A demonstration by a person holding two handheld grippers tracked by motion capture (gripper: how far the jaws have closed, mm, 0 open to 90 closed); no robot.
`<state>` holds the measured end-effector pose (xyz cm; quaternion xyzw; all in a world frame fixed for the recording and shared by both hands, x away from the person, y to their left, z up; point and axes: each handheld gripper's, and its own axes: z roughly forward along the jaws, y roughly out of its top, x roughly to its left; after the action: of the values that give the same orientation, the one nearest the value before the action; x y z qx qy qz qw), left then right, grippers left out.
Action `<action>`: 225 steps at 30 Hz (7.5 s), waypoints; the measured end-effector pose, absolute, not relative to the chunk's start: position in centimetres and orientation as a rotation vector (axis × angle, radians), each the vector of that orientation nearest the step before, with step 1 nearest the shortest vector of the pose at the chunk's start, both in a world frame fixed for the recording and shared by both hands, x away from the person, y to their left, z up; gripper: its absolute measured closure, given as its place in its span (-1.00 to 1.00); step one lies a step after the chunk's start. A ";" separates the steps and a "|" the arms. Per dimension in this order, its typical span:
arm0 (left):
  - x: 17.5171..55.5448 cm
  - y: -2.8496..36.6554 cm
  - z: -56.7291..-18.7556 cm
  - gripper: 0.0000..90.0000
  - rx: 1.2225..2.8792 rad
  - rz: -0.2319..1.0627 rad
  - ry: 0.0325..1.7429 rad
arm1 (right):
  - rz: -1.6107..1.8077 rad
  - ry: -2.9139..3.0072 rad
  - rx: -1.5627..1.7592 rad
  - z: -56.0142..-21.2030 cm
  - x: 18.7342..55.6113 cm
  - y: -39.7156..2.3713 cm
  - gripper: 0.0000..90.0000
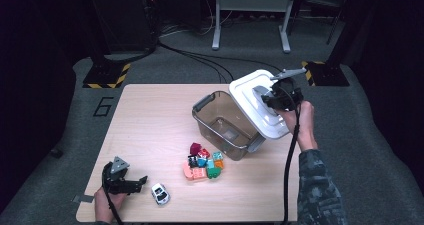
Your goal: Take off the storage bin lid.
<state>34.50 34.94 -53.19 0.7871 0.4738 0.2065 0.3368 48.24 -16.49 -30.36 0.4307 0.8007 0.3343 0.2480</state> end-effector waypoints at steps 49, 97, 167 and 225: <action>34.5 34.9 -53.2 -0.94 2.051 0.540 1.235 | 0.692 1.882 1.695 -40.8 49.1 -24.6 0.49; 34.5 34.9 -53.2 -0.94 2.052 0.542 1.234 | 0.773 1.901 1.721 -47.3 46.2 -24.1 -0.44; 29.6 29.1 -49.6 -0.99 2.097 0.376 0.953 | 0.936 2.232 1.297 -53.0 36.3 -13.4 -1.00; 32.2 27.4 -50.3 -0.43 2.153 0.385 0.907 | 0.933 2.233 1.300 -53.0 36.3 -13.5 -1.00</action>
<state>32.15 27.45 -50.31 0.8421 0.3548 0.1507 0.3772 36.32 -13.47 -53.00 0.4639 0.7971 0.3332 0.1959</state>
